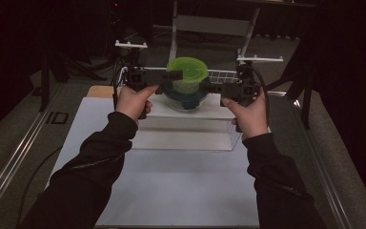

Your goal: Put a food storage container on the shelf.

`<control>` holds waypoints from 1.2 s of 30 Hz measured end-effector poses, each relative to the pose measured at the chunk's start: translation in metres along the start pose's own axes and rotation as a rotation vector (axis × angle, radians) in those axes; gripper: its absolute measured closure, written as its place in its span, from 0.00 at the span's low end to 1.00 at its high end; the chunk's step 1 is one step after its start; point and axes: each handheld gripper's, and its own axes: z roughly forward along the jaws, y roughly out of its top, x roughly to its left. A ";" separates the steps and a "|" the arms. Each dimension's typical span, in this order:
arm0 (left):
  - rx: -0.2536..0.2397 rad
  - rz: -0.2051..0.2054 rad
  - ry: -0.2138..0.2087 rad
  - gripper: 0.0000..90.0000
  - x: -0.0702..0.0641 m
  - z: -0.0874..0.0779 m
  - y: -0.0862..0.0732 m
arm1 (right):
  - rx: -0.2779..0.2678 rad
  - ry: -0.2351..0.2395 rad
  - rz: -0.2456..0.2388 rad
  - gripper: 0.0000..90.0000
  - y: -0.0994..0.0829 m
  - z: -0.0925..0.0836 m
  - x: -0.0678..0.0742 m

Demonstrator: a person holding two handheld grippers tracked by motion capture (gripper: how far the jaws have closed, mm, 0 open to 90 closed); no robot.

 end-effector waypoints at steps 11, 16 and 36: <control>-0.092 0.109 0.052 0.12 0.006 -0.019 -0.032 | 0.044 -0.004 -0.021 0.99 -0.016 0.024 0.012; -0.115 0.165 0.116 0.01 0.006 -0.026 -0.048 | 0.044 -0.014 -0.018 0.99 -0.012 0.034 0.014; -0.102 0.229 0.075 0.01 0.002 -0.033 -0.083 | 0.033 0.000 -0.020 0.87 -0.010 0.041 0.011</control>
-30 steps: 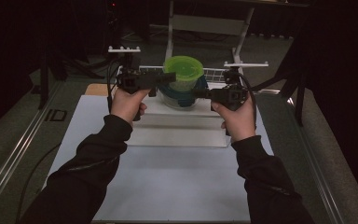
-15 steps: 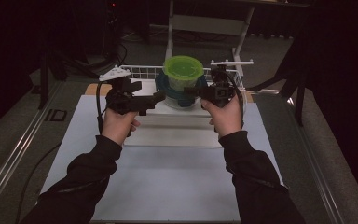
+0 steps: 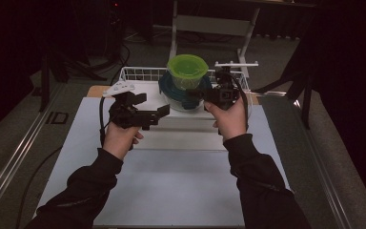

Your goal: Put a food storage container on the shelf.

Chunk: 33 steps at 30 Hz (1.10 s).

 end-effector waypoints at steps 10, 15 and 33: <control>-0.065 0.127 -0.101 0.01 -0.029 -0.015 -0.011 | -0.046 0.039 -0.114 0.48 -0.030 -0.021 0.017; -0.054 0.144 -0.141 0.01 -0.040 -0.020 -0.024 | -0.079 0.042 -0.136 0.33 -0.045 -0.023 0.020; 0.008 0.171 -0.190 0.01 -0.048 -0.028 -0.075 | -0.105 0.044 -0.201 0.19 -0.119 -0.028 0.001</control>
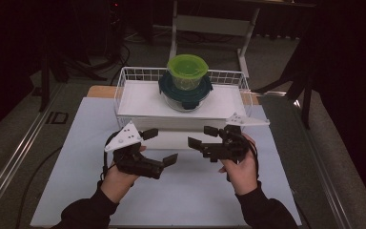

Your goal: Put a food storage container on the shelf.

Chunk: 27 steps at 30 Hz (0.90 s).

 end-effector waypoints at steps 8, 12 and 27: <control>0.028 -0.001 -0.040 0.01 -0.007 0.003 -0.026 | 0.004 0.000 0.015 0.19 -0.036 -0.001 -0.011; 0.048 -0.005 -0.052 0.01 -0.008 0.004 -0.042 | 0.002 0.021 0.026 0.19 -0.054 0.000 -0.017; 0.090 0.012 -0.066 0.01 -0.017 0.012 -0.090 | 0.032 -0.022 0.035 0.19 -0.112 -0.002 -0.034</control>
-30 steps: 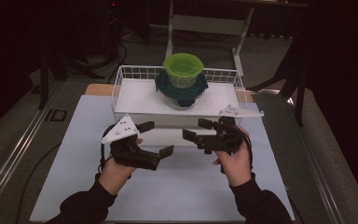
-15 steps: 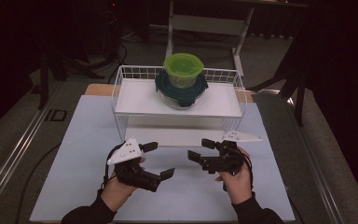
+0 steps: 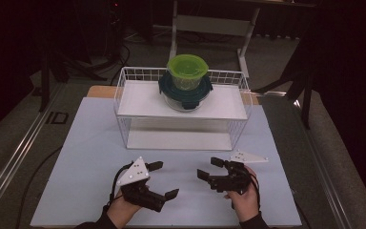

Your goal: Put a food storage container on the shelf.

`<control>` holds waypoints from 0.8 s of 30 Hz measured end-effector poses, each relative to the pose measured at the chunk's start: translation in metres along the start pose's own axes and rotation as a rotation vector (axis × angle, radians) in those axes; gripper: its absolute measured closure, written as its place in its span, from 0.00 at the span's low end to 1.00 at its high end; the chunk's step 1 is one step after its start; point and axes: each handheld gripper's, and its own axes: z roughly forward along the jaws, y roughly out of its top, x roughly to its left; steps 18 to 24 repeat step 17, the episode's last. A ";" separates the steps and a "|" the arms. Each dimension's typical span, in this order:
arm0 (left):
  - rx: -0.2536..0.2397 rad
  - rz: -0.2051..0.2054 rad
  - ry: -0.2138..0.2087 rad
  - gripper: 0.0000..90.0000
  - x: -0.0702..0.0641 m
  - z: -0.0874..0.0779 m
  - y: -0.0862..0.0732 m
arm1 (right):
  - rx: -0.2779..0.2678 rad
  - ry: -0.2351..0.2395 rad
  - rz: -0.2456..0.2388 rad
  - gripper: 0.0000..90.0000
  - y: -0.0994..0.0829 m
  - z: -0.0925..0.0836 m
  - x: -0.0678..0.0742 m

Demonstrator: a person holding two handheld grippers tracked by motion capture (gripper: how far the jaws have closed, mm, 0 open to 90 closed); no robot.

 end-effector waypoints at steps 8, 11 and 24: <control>0.014 0.027 0.001 0.01 -0.003 0.003 -0.013 | 0.023 -0.030 -0.019 0.18 -0.022 -0.003 -0.001; 0.002 0.034 -0.002 0.01 -0.004 0.001 -0.013 | 0.011 -0.032 -0.016 0.18 -0.025 -0.006 -0.004; -0.016 0.039 0.000 0.01 -0.005 -0.002 -0.012 | -0.017 -0.048 -0.034 0.18 -0.024 -0.011 -0.005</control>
